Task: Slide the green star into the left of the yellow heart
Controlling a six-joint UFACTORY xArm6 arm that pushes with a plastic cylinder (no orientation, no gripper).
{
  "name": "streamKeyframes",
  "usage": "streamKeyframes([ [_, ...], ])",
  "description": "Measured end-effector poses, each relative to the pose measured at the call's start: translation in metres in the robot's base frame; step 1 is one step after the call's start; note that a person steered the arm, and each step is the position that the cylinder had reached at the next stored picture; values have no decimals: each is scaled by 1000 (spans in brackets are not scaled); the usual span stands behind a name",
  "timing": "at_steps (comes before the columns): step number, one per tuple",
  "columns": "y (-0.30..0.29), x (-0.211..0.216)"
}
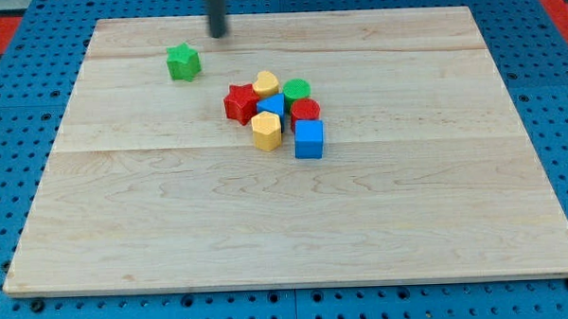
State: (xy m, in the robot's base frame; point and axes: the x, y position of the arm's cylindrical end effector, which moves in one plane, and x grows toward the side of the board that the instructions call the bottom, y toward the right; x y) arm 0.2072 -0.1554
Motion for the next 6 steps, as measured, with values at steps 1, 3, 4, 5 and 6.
streamKeyframes([
  [1, -41, 51],
  [3, 35, 86],
  [4, 72, 118],
  [5, 70, 117],
  [6, 51, 107],
])
